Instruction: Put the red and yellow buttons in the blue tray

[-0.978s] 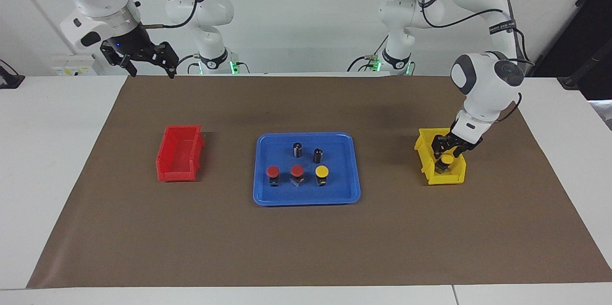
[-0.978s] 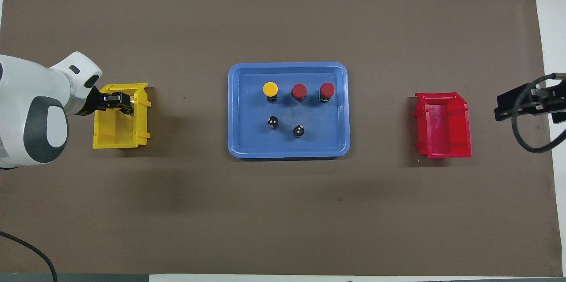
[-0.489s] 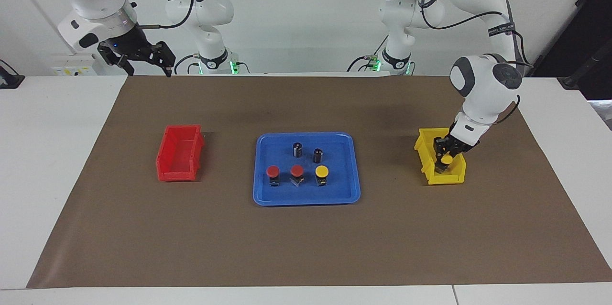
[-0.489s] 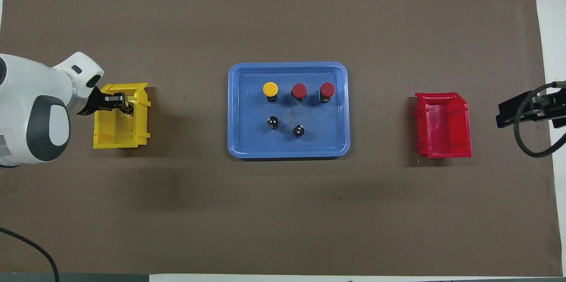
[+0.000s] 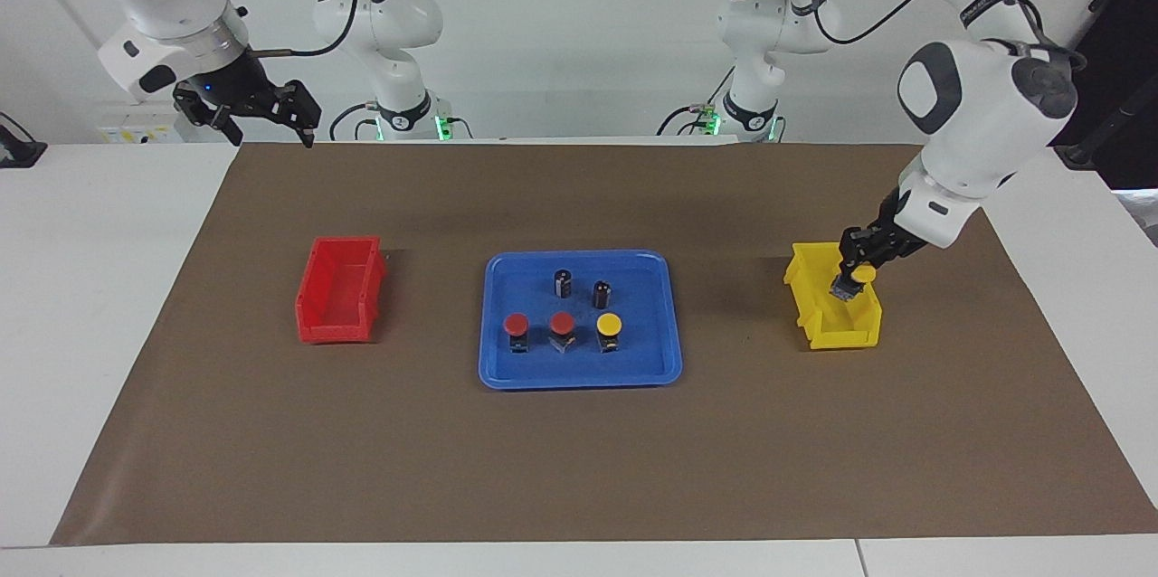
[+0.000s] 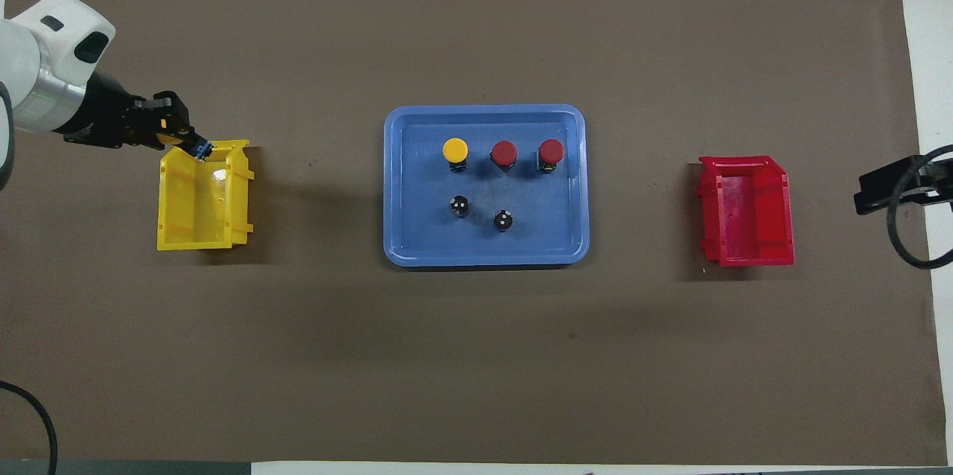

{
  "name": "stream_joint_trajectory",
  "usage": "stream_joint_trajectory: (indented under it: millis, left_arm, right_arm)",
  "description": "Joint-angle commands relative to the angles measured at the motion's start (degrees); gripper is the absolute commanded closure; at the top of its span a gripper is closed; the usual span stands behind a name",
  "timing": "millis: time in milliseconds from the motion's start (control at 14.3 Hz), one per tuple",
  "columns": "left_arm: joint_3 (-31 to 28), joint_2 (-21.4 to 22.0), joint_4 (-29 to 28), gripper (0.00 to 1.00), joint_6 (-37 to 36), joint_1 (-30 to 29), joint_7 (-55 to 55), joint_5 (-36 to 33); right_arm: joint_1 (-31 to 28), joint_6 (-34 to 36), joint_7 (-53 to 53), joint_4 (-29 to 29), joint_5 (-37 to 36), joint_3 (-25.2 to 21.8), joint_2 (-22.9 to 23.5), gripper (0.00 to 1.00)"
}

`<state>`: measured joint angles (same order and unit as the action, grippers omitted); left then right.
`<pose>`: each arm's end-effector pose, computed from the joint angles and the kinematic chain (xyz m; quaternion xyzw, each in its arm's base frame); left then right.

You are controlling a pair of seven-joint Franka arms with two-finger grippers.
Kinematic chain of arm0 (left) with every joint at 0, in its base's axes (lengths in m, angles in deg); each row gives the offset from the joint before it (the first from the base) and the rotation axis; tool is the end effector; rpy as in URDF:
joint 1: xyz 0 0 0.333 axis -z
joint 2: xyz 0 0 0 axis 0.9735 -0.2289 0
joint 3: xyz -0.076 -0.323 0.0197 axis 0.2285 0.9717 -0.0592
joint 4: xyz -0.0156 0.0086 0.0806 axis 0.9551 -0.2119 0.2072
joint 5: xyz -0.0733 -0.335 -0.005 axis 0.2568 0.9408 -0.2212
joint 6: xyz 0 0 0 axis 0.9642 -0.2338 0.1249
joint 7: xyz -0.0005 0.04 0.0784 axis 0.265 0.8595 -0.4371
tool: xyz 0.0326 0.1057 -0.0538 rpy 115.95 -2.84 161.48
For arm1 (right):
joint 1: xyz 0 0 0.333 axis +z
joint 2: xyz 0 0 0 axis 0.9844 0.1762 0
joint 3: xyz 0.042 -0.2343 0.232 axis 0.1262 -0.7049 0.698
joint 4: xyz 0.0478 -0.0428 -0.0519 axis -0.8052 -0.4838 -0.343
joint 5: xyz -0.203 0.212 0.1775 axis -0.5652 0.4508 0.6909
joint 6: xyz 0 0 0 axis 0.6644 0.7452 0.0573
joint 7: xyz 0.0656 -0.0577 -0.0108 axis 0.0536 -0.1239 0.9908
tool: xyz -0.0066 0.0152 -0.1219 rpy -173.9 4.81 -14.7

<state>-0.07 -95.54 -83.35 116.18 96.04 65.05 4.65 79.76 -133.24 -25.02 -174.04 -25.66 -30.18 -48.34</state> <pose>0.5581 -0.0955 0.5420 0.9951 0.0737 -0.0012 0.0661 0.4677 -0.0184 0.6374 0.9981 -0.0028 -0.0596 0.0141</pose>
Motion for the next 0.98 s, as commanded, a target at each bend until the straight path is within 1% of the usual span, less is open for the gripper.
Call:
stream_joint_trajectory:
  millis: [0,210,349,489,768,908]
  left_arm:
    - [-0.35,-4.95,4.63,0.98,2.69,7.95,-11.81,0.89]
    - [-0.43,-8.28,4.71,0.98,7.19,14.72,-18.78,2.48]
    - [-0.43,-10.83,4.80,0.98,10.87,17.37,-21.95,2.57]
    - [-0.43,-14.52,5.32,0.98,12.82,19.74,-24.24,2.48]
    - [-0.43,-18.83,5.42,0.99,16.07,21.59,-25.12,2.48]
    - [-0.35,-19.01,5.07,0.98,18.26,22.04,-25.48,2.57]
  right_arm:
    - [0.18,-2.53,2.32,-1.41,-0.76,-0.37,-1.17,0.00]
    - [0.27,-2.62,2.41,-1.14,-0.76,-0.90,-1.09,0.00]
    - [0.36,-2.36,2.59,-1.23,-0.76,-1.08,-1.09,0.00]
    - [0.36,-2.97,2.50,-1.23,-0.76,-1.25,-1.09,0.00]
    - [0.09,-2.88,2.59,-1.14,-0.58,-1.17,-0.91,0.00]
    - [-0.08,-2.97,2.32,-1.23,-0.50,-1.17,-0.47,0.00]
